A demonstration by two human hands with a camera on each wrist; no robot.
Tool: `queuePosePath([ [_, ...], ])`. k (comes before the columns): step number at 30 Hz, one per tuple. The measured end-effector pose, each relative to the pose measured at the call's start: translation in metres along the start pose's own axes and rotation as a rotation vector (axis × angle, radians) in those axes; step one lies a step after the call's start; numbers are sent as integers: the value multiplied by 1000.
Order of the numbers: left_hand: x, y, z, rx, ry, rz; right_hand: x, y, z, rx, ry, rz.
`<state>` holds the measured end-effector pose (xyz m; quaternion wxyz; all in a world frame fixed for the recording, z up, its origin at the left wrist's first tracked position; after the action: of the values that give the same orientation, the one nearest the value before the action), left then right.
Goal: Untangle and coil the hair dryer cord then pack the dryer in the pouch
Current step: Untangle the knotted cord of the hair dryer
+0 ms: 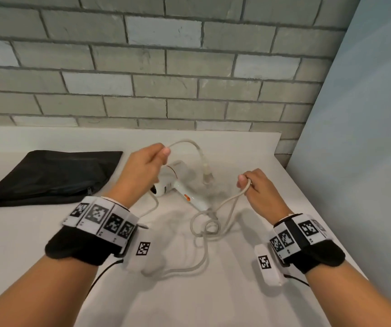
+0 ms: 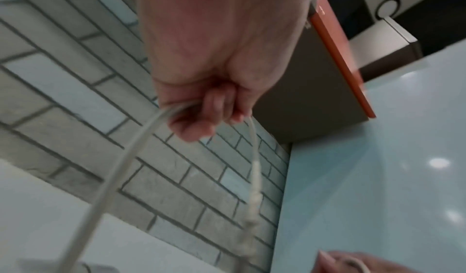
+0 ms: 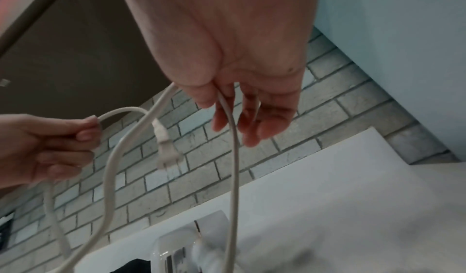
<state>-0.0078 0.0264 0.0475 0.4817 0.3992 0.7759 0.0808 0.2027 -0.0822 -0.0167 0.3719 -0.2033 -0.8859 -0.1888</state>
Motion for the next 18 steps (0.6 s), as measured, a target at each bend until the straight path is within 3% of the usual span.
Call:
queuePosePath([
  [2,6,-1,-4,33,29,-49,-3,1,5,61,11,68],
  [8,47,-31,40,427,392,-237,22,6,1,89,157,171],
  [10,48,-37,53,479,438,-201,27,6,2,135,283,219],
  [11,41,-37,56,443,448,-139,31,5,3,165,342,232],
  [14,12,-42,66,366,342,39,48,1,6,244,460,213],
  [18,16,-58,102,580,123,-37,61,1,2,286,658,200],
])
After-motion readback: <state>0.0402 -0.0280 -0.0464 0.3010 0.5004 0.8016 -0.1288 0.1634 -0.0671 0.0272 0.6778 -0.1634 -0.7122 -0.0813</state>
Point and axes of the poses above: each hand's wrist, its own y-axis towards the middle knuckle, its own z-axis out of the palm, x = y × z, the point moved 10 cm from there along y, towards the middle knuckle, and after that the axes turned 9 degrees about z, right-handed, at the moved point
